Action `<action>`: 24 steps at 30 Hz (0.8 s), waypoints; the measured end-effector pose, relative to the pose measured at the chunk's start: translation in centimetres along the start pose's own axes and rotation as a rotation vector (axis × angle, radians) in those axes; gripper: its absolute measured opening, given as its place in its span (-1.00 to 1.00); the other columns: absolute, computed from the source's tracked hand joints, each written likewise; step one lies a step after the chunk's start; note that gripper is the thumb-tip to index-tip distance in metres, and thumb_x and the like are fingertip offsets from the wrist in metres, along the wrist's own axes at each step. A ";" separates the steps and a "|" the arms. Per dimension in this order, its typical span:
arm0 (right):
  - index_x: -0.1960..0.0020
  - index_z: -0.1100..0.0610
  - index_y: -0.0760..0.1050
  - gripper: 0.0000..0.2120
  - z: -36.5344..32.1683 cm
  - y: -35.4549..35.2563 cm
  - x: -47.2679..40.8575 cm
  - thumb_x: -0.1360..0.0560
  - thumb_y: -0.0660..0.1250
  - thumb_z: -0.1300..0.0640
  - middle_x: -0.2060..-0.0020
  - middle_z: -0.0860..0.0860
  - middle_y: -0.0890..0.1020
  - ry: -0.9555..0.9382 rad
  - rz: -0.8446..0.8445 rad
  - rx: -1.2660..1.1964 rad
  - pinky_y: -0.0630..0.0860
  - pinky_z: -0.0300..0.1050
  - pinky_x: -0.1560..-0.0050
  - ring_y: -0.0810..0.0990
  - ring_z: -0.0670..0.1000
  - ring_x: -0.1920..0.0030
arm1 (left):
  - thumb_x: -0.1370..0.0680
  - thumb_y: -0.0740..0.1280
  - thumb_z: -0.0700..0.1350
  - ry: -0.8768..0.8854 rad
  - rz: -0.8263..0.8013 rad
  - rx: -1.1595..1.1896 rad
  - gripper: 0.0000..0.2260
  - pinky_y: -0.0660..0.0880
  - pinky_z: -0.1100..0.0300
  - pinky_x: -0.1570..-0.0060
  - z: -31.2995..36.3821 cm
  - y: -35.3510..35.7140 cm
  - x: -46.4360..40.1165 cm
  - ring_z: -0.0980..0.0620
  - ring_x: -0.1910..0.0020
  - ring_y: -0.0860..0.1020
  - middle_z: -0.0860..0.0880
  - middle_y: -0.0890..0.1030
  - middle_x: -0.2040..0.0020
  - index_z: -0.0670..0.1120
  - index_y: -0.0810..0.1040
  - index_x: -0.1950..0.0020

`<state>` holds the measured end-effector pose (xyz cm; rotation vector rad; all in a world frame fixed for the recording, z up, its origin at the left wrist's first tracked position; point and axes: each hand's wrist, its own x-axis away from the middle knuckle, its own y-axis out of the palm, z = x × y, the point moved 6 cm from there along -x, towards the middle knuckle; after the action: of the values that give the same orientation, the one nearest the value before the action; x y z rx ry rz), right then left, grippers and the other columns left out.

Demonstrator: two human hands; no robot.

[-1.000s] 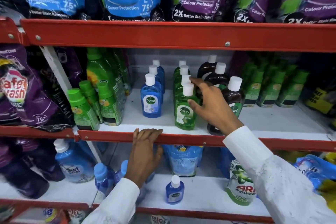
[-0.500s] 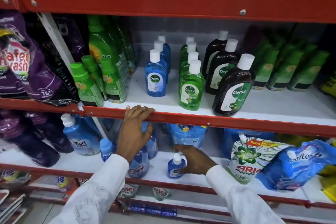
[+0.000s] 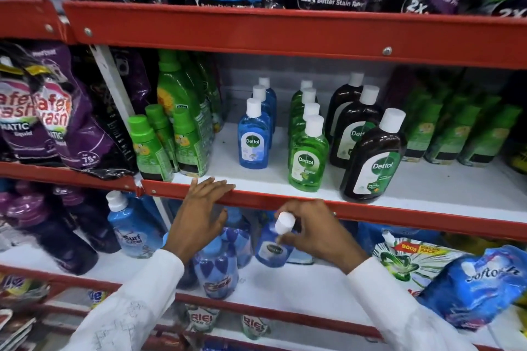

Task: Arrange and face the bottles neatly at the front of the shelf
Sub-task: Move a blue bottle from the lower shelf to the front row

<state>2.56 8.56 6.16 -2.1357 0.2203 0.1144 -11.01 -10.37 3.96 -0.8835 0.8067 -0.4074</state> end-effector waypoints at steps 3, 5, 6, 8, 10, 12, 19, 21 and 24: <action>0.02 0.00 0.62 -0.66 -4.6 -6.3 -0.4 -0.26 0.63 0.02 0.22 -0.08 0.71 -0.038 0.158 -0.071 0.58 -0.20 0.12 0.65 -0.10 0.23 | -0.43 0.38 -0.12 -0.003 0.024 0.007 -0.52 -0.16 0.25 -0.52 -0.6 0.1 0.2 -0.04 -0.37 0.40 -0.03 0.55 -0.30 0.04 0.46 -0.35; 0.00 0.02 0.63 -0.65 -6.8 -9.4 -1.1 -0.27 0.64 0.04 0.19 -0.09 0.74 -0.054 0.237 -0.119 0.59 -0.27 0.10 0.69 -0.13 0.20 | -0.39 0.34 -0.10 -0.022 0.040 0.032 -0.53 -0.16 0.26 -0.52 -0.7 0.5 0.2 -0.06 -0.33 0.44 -0.04 0.57 -0.26 0.01 0.49 -0.32; -0.03 0.02 0.62 -0.64 -7.7 -10.5 -1.8 -0.28 0.63 0.05 0.18 -0.09 0.75 -0.065 0.270 -0.129 0.59 -0.29 0.11 0.69 -0.15 0.22 | -0.39 0.33 -0.09 -0.030 0.054 0.044 -0.54 -0.15 0.27 -0.52 -0.7 0.5 0.2 -0.07 -0.31 0.45 -0.05 0.58 -0.24 0.00 0.50 -0.30; -0.07 0.02 0.60 -0.63 -9.3 -11.9 -3.3 -0.31 0.61 0.05 0.18 -0.08 0.75 -0.100 0.322 -0.123 0.60 -0.25 0.14 0.69 -0.13 0.25 | -0.39 0.29 -0.06 -0.025 0.079 0.059 -0.56 -0.11 0.20 -0.53 -0.6 0.6 0.2 -0.07 -0.29 0.47 -0.05 0.59 -0.21 -0.02 0.52 -0.27; -0.08 0.02 0.58 -0.63 -10.0 -12.0 -5.4 -0.33 0.59 0.06 0.18 -0.05 0.74 -0.115 0.348 -0.102 0.59 -0.17 0.12 0.69 -0.06 0.23 | -0.39 0.28 -0.06 -0.010 0.092 0.068 -0.57 -0.04 0.06 -0.55 -0.6 0.6 0.2 -0.05 -0.29 0.46 -0.03 0.59 -0.21 -0.01 0.52 -0.27; -0.07 0.03 0.56 -0.64 -9.9 -11.0 -7.8 -0.34 0.58 0.09 0.18 -0.02 0.72 -0.120 0.336 -0.078 0.55 -0.12 0.16 0.67 0.01 0.23 | -0.38 0.33 -0.12 -0.005 0.090 0.084 -0.54 -0.04 0.02 -0.54 -0.4 0.5 0.3 -0.02 -0.30 0.43 0.00 0.57 -0.22 0.01 0.51 -0.29; -0.20 0.03 0.52 -0.63 -8.6 -7.2 -13.0 -0.42 0.50 0.10 0.18 -0.02 0.59 -0.075 0.227 0.068 0.38 -0.21 0.12 0.56 0.03 0.16 | -0.42 0.32 -0.09 0.026 0.080 0.121 -0.49 -0.11 0.17 -0.54 -0.6 0.5 0.6 0.05 -0.37 0.35 0.03 0.53 -0.30 0.06 0.41 -0.38; -0.25 0.01 0.48 -0.59 -8.3 -6.9 -13.5 -0.44 0.49 0.07 0.13 -0.02 0.60 -0.065 0.193 0.047 0.39 -0.20 0.06 0.55 0.04 0.09 | -0.46 0.26 0.02 0.027 0.112 0.133 -0.55 -0.01 0.20 -0.52 -0.7 0.3 0.5 0.03 -0.34 0.39 0.02 0.56 -0.28 0.04 0.44 -0.36; -0.32 0.02 0.45 -0.53 -7.8 -6.6 -13.6 -0.45 0.49 0.08 0.04 -0.03 0.64 -0.066 0.192 -0.019 0.47 -0.32 0.05 0.58 -0.05 0.08 | -0.50 0.29 0.10 -0.047 0.190 0.236 -0.60 0.33 0.15 -0.36 -1.0 -0.9 -0.8 0.03 -0.24 0.50 0.01 0.59 -0.22 0.02 0.48 -0.31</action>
<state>-9.48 7.08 18.11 -2.1225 0.3863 0.2997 -12.32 -10.90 4.66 -0.5898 0.7742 -0.3064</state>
